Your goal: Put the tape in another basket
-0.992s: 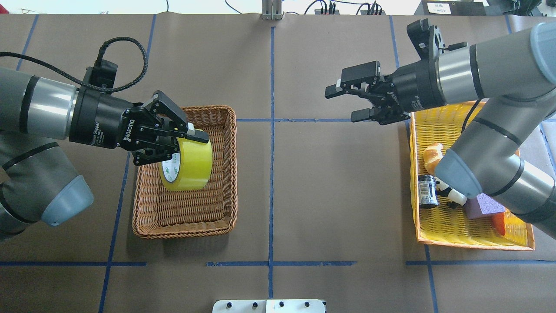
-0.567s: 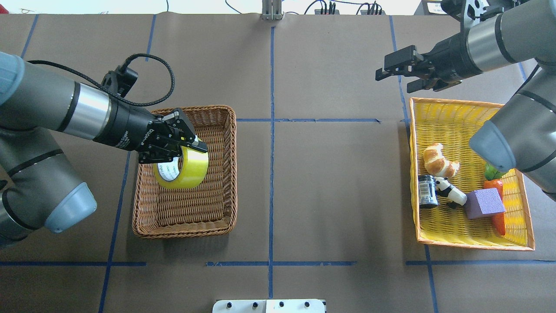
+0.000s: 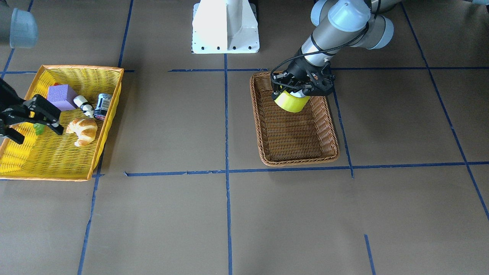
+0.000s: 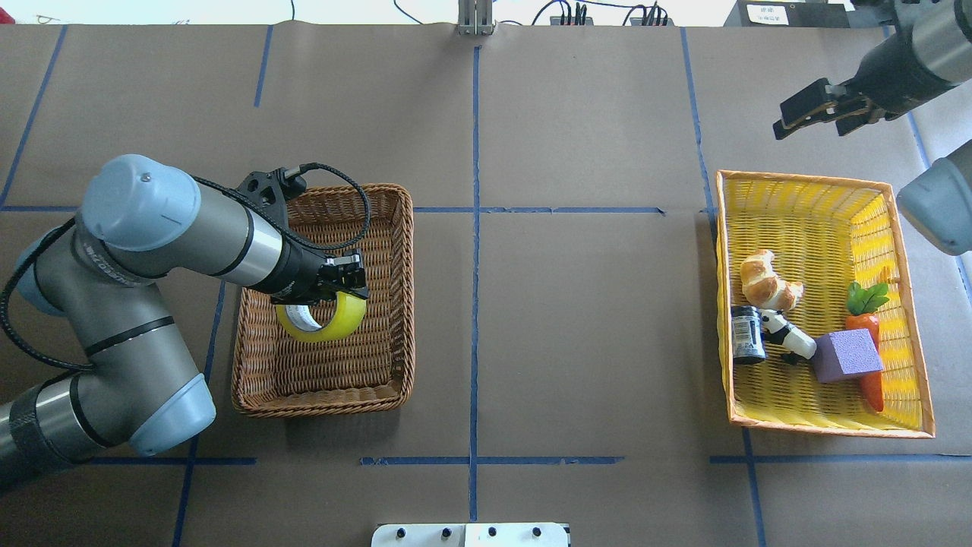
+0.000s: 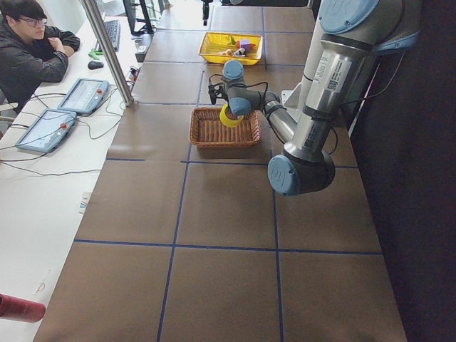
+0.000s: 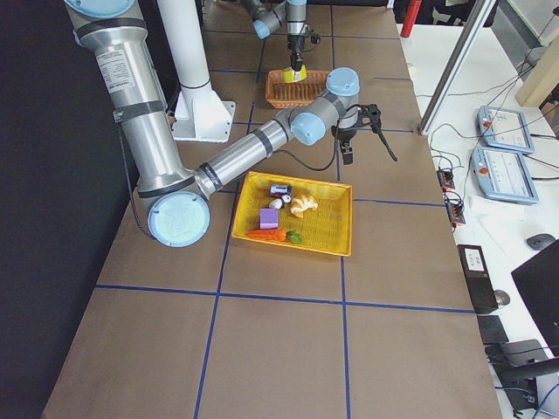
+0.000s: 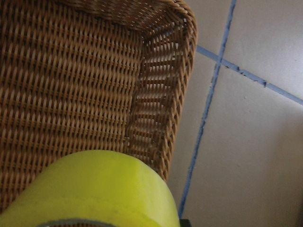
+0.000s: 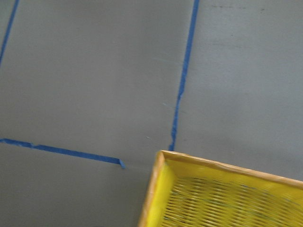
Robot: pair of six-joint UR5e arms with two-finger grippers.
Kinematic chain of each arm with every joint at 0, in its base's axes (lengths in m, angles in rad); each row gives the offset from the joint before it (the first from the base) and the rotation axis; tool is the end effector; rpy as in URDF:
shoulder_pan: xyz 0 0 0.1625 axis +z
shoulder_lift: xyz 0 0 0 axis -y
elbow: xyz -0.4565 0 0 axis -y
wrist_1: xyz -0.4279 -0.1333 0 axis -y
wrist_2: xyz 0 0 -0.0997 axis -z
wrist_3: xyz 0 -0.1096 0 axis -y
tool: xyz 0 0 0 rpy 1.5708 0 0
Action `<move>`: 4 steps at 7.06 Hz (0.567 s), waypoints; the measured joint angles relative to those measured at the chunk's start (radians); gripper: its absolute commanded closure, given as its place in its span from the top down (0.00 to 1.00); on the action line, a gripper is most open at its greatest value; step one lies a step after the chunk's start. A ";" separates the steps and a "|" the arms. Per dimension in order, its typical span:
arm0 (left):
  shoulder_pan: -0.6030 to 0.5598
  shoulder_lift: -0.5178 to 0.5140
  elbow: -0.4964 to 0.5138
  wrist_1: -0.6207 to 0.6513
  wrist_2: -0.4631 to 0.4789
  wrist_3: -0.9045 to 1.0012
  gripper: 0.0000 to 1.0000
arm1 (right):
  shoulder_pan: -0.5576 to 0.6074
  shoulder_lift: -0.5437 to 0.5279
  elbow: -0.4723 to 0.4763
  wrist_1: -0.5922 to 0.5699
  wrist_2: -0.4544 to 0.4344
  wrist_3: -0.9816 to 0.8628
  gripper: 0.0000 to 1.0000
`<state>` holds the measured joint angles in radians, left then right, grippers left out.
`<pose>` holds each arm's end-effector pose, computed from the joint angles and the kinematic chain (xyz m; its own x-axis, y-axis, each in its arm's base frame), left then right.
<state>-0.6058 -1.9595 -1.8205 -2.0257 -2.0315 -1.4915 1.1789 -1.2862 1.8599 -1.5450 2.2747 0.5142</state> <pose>0.4859 -0.4394 0.2865 0.3913 -0.1847 -0.9015 0.1550 0.9789 -0.1333 -0.1780 -0.5941 0.3811 0.6471 -0.1721 0.7428 -0.0034 0.9735 0.2285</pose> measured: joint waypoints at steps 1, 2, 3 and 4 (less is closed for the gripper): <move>0.008 -0.005 0.027 0.012 0.029 0.047 0.14 | 0.048 -0.015 0.003 -0.101 0.001 -0.141 1.00; 0.012 -0.004 0.040 0.017 0.046 0.078 0.50 | 0.092 -0.033 0.004 -0.162 0.011 -0.241 1.00; 0.014 -0.002 0.045 0.021 0.057 0.094 1.00 | 0.125 -0.053 0.005 -0.193 0.031 -0.298 1.00; 0.014 -0.001 0.041 0.039 0.063 0.101 1.00 | 0.145 -0.073 0.005 -0.205 0.056 -0.321 1.00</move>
<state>-0.5915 -1.9605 -1.7795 -1.9862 -1.9681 -1.3906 1.3240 -1.3594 1.8652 -1.7497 2.3307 0.1933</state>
